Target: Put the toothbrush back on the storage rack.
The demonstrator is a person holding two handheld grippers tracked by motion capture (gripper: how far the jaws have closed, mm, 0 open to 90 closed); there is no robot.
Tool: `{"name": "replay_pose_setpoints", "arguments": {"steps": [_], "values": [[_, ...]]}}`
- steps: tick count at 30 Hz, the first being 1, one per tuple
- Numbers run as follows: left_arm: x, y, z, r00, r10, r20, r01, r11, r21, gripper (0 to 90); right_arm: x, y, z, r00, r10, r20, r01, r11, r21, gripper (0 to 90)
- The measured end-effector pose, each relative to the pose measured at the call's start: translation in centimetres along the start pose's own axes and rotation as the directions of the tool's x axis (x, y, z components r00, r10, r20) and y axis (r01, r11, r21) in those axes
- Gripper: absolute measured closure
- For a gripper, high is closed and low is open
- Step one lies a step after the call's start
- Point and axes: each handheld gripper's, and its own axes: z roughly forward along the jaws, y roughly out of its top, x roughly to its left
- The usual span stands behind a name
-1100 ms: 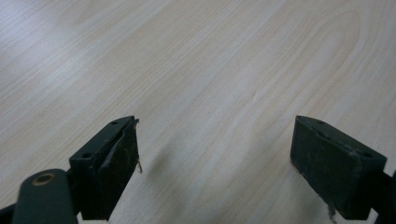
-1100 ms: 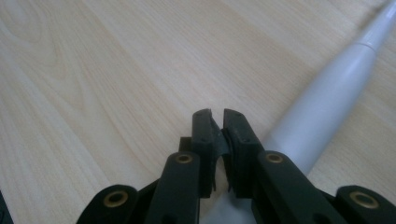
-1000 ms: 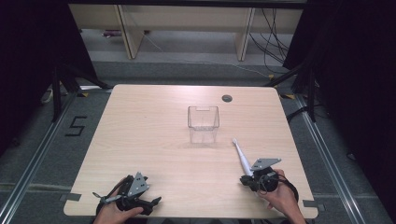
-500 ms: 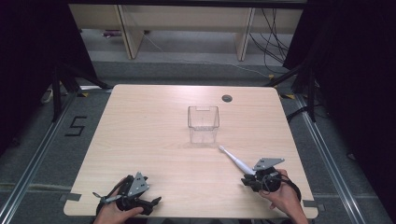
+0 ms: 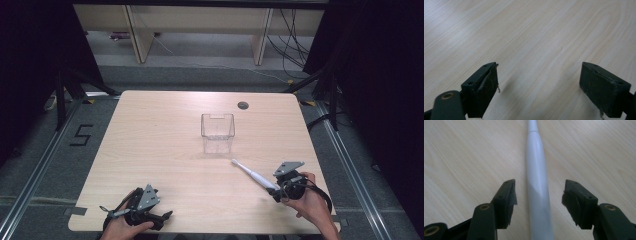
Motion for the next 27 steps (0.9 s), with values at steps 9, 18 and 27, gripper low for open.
{"name": "replay_pose_setpoints", "arguments": {"steps": [9, 18, 27], "values": [[0.0, 0.0, 0.0, 1.0, 0.004, 0.002, -0.004, 1.0, 0.001, 15.0, -0.6, 0.9, 0.7, 0.9998, 0.005, -0.018, -0.004, 0.995, 0.096, 42.3], [0.0, 0.0, 0.0, 1.0, 0.003, 0.003, -0.003, 1.0, 0.0, 15.0, -0.4, 2.9, 2.1, 0.9979, -0.057, -0.032, 0.061, 0.985, 0.16, 45.8], [0.0, 0.0, 0.0, 1.0, 0.002, 0.006, -0.002, 1.0, -0.001, 15.0, -0.3, 4.0, 3.4, 0.996, -0.078, -0.045, 0.085, 0.972, 0.218, 54.0]]}}
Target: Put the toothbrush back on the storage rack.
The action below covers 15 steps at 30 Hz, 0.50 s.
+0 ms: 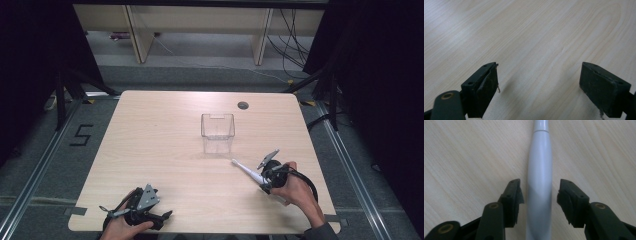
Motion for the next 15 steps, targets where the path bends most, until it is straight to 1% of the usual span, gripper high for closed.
{"name": "replay_pose_setpoints", "arguments": {"steps": [2, 3, 4, 5, 10, 11, 12, 13, 14, 15], "values": [[-0.01, 0.01, 0.0, 1.0, 0.001, 0.001, -0.001, 1.0, 0.0, 15.0, -0.09, 0.11, 0.12, 1.0, -0.003, -0.009, 0.003, 1.0, 0.008, 55.1], [-0.01, 0.01, 0.01, 1.0, 0.001, 0.001, -0.001, 1.0, 0.0, 15.0, -0.06, 0.14, 0.17, 0.9999, 0.009, -0.013, -0.009, 1.0, 0.014, 55.7], [-0.01, 0.01, 0.01, 1.0, 0.001, 0.001, -0.001, 1.0, 0.0, 15.0, -0.06, 0.14, 0.17, 0.9999, 0.009, -0.013, -0.009, 1.0, 0.014, 55.7], [-0.01, 0.0, 0.0, 1.0, 0.0, 0.001, 0.0, 1.0, 0.001, 15.0, -0.33, 0.28, 0.25, 0.9998, 0.0, -0.019, 0.0, 1.0, 0.03, 57.0], [0.01, 0.0, 0.0, 1.0, 0.0, 0.0, 0.0, 1.0, 0.001, 15.0, -0.63, 0.52, 0.44, 0.9994, 0.005, -0.035, -0.003, 0.999, 0.052, 58.8], [0.0, 0.0, 0.0, 1.0, 0.0, -0.004, 0.0, 1.0, 0.001, 15.0, -0.74, 0.57, 0.5, 0.9993, 0.0, -0.037, 0.002, 0.999, 0.054, 59.3], [0.02, 0.01, 0.01, 1.0, 0.0, -0.001, 0.0, 1.0, 0.001, 15.0, -0.88, 0.63, 0.56, 0.9991, -0.015, -0.038, 0.018, 0.998, 0.054, 59.9], [-0.04, -0.01, 0.0, 1.0, -0.009, 0.0, 0.009, 1.0, 0.0, 15.0, -0.75, 0.59, 0.59, 0.999, 0.01, -0.042, -0.008, 0.998, 0.061, 60.5], [-0.05, -0.02, -0.01, 0.9999, -0.014, 0.001, 0.014, 0.9999, -0.001, 15.0, -0.86, 0.62, 0.64, 0.999, 0.003, -0.045, 0.0, 0.998, 0.068, 60.7], [0.03, 0.01, -0.05, 1.0, 0.001, -0.004, -0.001, 1.0, -0.001, 15.0, -0.92, 0.64, 0.8, 0.9989, -0.006, -0.046, 0.009, 0.997, 0.071, 60.9]]}}
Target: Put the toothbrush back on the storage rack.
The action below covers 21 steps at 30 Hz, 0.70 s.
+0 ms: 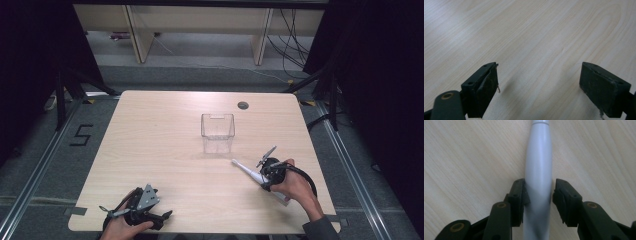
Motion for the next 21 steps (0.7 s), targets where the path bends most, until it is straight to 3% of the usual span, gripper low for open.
{"name": "replay_pose_setpoints", "arguments": {"steps": [1, 2, 5, 7, 10, 11, 12, 13, 14, 15, 16, 17, 18, 19, 21], "values": [[0.1, 0.0, -0.1, 0.9999, 0.011, 0.002, -0.011, 0.9999, 0.01, 15.0, 0.0, 0.0, 0.1, 1.0, 0.005, -0.003, -0.005, 1.0, 0.006, 61.5], [0.0, 0.0, 0.0, 0.9999, -0.008, 0.008, 0.008, 1.0, 0.005, 15.0, 0.1, 0.0, 0.1, 1.0, 0.009, -0.003, -0.008, 1.0, 0.015, 62.0], [-0.1, 0.0, 0.0, 1.0, -0.009, 0.004, 0.009, 1.0, 0.0, 15.0, 0.0, 0.1, 0.2, 0.9999, 0.004, -0.011, -0.004, 1.0, 0.015, 63.2], [0.0, 0.0, 0.0, 1.0, 0.0, 0.004, 0.0, 1.0, 0.001, 15.0, -0.5, 0.2, 0.5, 0.9991, -0.04, -0.009, 0.04, 0.999, 0.015, 64.2], [0.0, 0.0, 0.0, 1.0, -0.006, 0.004, 0.006, 1.0, 0.001, 15.0, -0.2, 0.5, 0.4, 0.9998, -0.011, -0.019, 0.012, 0.999, 0.034, 65.6], [0.1, 0.0, -0.1, 0.9999, 0.012, 0.004, -0.012, 0.9998, 0.012, 15.0, -0.5, 0.5, 0.4, 0.9994, -0.034, -0.011, 0.034, 0.998, 0.051, 65.8], [0.2, 0.0, -0.1, 0.9997, 0.025, 0.006, -0.025, 0.9995, 0.021, 15.0, -0.5, 0.6, 0.5, 0.9996, -0.022, -0.02, 0.023, 0.998, 0.052, 66.0], [0.1, 0.0, -0.1, 0.9999, 0.012, 0.009, -0.012, 0.9997, 0.021, 15.0, -0.4, 0.8, 0.4, 0.9996, -0.02, -0.021, 0.021, 0.998, 0.062, 66.1], [-0.1, 0.0, 0.0, 0.9998, -0.017, 0.005, 0.017, 0.9999, 0.001, 15.0, -0.3, 0.9, 0.4, 0.9996, 0.013, -0.024, -0.011, 0.997, 0.078, 66.1], [-0.1, 0.0, 0.0, 0.9998, -0.017, 0.005, 0.017, 0.9999, 0.001, 15.0, -0.3, 0.9, 0.4, 0.9996, 0.013, -0.024, -0.011, 0.997, 0.078, 66.1], [0.0, 0.0, 0.0, 1.0, 0.001, 0.005, -0.001, 1.0, 0.001, 15.0, -0.6, 1.1, 0.4, 0.9993, -0.02, -0.031, 0.023, 0.995, 0.093, 66.2], [0.0, 0.0, 0.0, 1.0, 0.001, 0.006, -0.001, 1.0, 0.002, 15.0, -0.5, 1.2, 0.5, 0.9993, 0.001, -0.037, 0.003, 0.994, 0.107, 66.2], [0.0, 0.0, 0.0, 1.0, 0.001, 0.006, -0.001, 1.0, 0.002, 15.0, -0.8, 1.3, 0.6, 0.9986, -0.038, -0.037, 0.042, 0.993, 0.107, 66.3], [0.0, 0.0, 0.0, 1.0, 0.0, 0.005, -0.001, 1.0, 0.001, 15.0, -0.6, 1.6, 0.5, 0.9992, -0.014, -0.036, 0.019, 0.99, 0.137, 66.3], [0.0, 0.0, 0.0, 1.0, 0.0, 0.005, 0.0, 1.0, 0.0, 15.0, -0.6, 1.6, 0.6, 0.9992, -0.011, -0.038, 0.016, 0.991, 0.133, 66.3]]}}
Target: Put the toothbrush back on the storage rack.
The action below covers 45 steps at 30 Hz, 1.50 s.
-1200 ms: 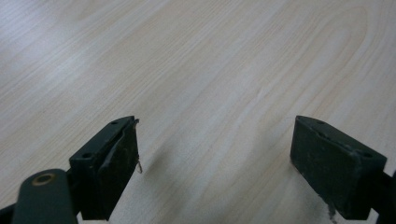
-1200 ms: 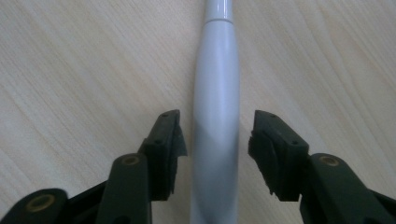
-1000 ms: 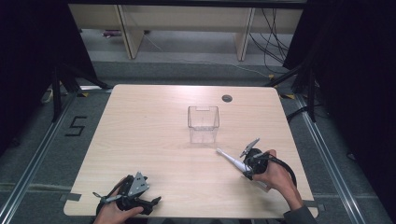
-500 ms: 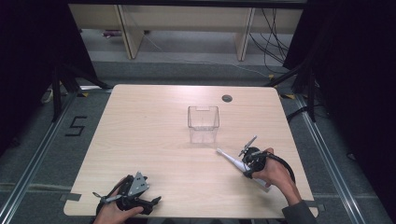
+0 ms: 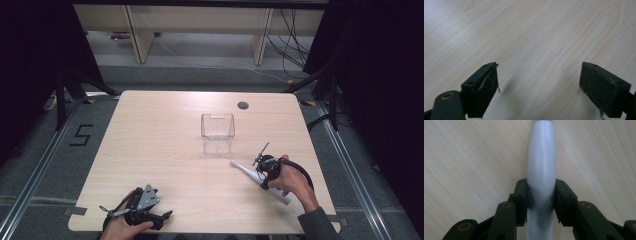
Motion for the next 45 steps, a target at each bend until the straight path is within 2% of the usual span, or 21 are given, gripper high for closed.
{"name": "replay_pose_setpoints", "arguments": {"steps": [1, 11, 12, 13, 15, 16, 21, 22, 23, 28, 29, 30, 31, 32, 34, 36, 37, 38, 41, 44, 45], "values": [[0.0, 0.0, 0.0, 1.0, 0.001, 0.0, -0.001, 1.0, -0.001, 15.0, -0.1, 0.1, -0.1, 0.9999, -0.011, 0.001, 0.011, 1.0, 0.021, 66.3], [0.0, 0.0, 0.0, 1.0, 0.003, 0.003, -0.003, 1.0, 0.002, 15.0, -0.1, 0.3, 0.0, 0.9999, 0.009, -0.009, -0.008, 1.0, 0.021, 66.5], [0.0, 0.0, 0.0, 1.0, 0.002, 0.003, -0.002, 1.0, 0.001, 15.0, -0.2, 0.3, 0.0, 0.9999, 0.004, -0.012, -0.004, 1.0, 0.015, 66.6], [0.0, 0.0, 0.0, 1.0, 0.001, 0.002, -0.001, 1.0, 0.001, 15.0, -0.5, 0.2, 0.1, 0.9993, -0.035, -0.011, 0.035, 0.999, 0.007, 66.6], [0.0, 0.0, 0.0, 1.0, 0.001, 0.002, -0.001, 1.0, 0.0, 15.0, -0.4, 0.1, 0.0, 0.9995, -0.032, -0.007, 0.032, 0.999, 0.015, 66.7], [0.0, 0.0, 0.0, 1.0, 0.001, 0.002, -0.001, 1.0, 0.0, 15.0, -0.2, 0.1, -0.1, 0.9998, 0.001, -0.02, -0.001, 1.0, 0.019, 66.7], [0.0, 0.0, 0.0, 1.0, 0.0, 0.001, 0.0, 1.0, 0.0, 15.0, -0.3, 0.0, -0.2, 1.0, 0.004, 0.0, -0.004, 1.0, 0.024, 66.8], [0.1, 0.0, -0.1, 1.0, 0.005, 0.006, -0.005, 0.9999, 0.012, 15.0, -0.7, -0.3, -0.1, 0.9998, -0.022, -0.001, 0.022, 1.0, -0.013, 66.8], [0.1, 0.0, -0.2, 0.9999, 0.009, 0.005, -0.009, 0.9998, 0.018, 15.0, -0.4, -0.3, -0.3, 1.0, 0.005, -0.001, -0.005, 1.0, -0.008, 66.8], [0.0, 0.0, -0.1, 1.0, -0.002, -0.001, 0.002, 1.0, -0.001, 15.0, -0.4, -0.5, -0.9, 0.9997, 0.023, 0.002, -0.023, 0.999, -0.042, 66.8], [0.2, 0.0, -0.2, 0.9997, 0.025, 0.002, -0.025, 0.9995, 0.019, 15.0, -0.5, -0.7, -1.1, 0.9994, 0.034, -0.005, -0.034, 0.998, -0.051, 66.8], [0.0, 0.0, -0.1, 1.0, -0.005, -0.002, 0.005, 1.0, -0.001, 15.0, -0.8, -0.8, -1.2, 0.9999, 0.01, 0.005, -0.01, 0.998, -0.065, 66.8], [0.1, 0.0, -0.1, 0.9999, 0.01, 0.0, -0.01, 0.9999, 0.006, 15.0, -0.7, -0.9, -1.5, 0.999, 0.045, 0.005, -0.044, 0.996, -0.074, 66.8], [0.2, 0.0, -0.2, 0.9996, 0.029, 0.004, -0.029, 0.9994, 0.021, 15.0, -1.0, -1.0, -1.8, 0.9996, 0.029, 0.004, -0.029, 0.995, -0.091, 66.8], [0.0, 0.0, -0.1, 1.0, 0.002, 0.003, -0.002, 0.9999, 0.012, 15.0, -1.3, -1.3, -2.2, 0.9989, 0.048, 0.0, -0.047, 0.99, -0.13, 66.8], [0.1, 0.0, -0.1, 0.9999, 0.011, 0.0, -0.011, 0.9999, 0.006, 15.0, -1.6, -1.4, -2.4, 0.9988, 0.048, 0.0, -0.048, 0.989, -0.141, 66.8], [0.2, 0.0, -0.2, 0.9998, 0.019, 0.008, -0.019, 0.9996, 0.021, 15.0, -2.0, -1.6, -2.9, 0.9977, 0.068, 0.004, -0.066, 0.98, -0.186, 66.8], [0.1, 0.0, -0.2, 1.0, 0.006, 0.002, -0.006, 1.0, 0.007, 15.0, -2.0, -1.7, -3.1, 0.9948, 0.101, 0.0, -0.1, 0.977, -0.191, 66.8], [0.1, 0.0, -0.1, 1.0, -0.004, -0.003, 0.003, 1.0, -0.005, 15.0, -2.5, -2.0, -3.7, 0.9925, 0.122, 0.008, -0.116, 0.962, -0.247, 66.8], [0.1, 0.0, -0.2, 0.9999, 0.011, 0.0, -0.011, 0.9999, 0.007, 15.0, -2.9, -2.2, -4.3, 0.9917, 0.123, 0.037, -0.108, 0.954, -0.279, 66.8], [0.1, 0.0, -0.2, 0.9999, 0.009, 0.007, -0.009, 0.9998, 0.017, 15.0, -2.7, -2.2, -4.5, 0.9883, 0.15, 0.03, -0.135, 0.948, -0.288, 66.8]]}}
